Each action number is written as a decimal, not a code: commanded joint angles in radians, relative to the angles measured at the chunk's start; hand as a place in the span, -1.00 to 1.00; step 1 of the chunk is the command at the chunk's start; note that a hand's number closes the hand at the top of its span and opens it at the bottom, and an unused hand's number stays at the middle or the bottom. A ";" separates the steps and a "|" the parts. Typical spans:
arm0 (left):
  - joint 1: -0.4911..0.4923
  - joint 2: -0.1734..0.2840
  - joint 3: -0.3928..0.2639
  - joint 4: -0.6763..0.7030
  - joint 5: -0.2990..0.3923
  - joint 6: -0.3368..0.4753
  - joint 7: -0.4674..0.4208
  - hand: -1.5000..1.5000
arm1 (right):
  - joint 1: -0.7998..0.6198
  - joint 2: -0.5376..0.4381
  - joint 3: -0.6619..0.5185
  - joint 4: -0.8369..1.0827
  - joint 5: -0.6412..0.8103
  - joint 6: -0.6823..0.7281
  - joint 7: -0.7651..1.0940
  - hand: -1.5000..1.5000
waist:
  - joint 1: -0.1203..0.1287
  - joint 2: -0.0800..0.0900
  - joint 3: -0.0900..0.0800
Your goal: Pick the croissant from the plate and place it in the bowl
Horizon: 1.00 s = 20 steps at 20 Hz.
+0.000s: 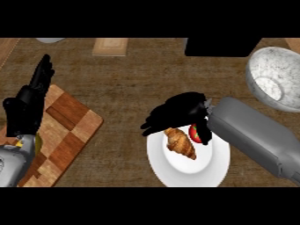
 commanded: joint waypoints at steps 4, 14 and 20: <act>-0.010 -0.005 0.084 0.085 0.031 -0.076 -0.072 0.00 | 0.022 0.079 0.001 0.141 0.133 -0.007 -0.066 -1.00 | -0.006 0.002 0.000; 0.008 -0.070 0.080 0.043 -0.068 -0.045 -0.038 0.00 | 0.103 0.208 -0.034 0.250 0.278 -0.068 -0.088 -1.00 | -0.009 -0.001 0.000; 0.064 -0.083 0.063 -0.044 -0.102 -0.054 -0.004 0.00 | 0.103 0.269 -0.021 0.370 0.381 -0.167 -0.150 1.00 | -0.001 0.000 0.000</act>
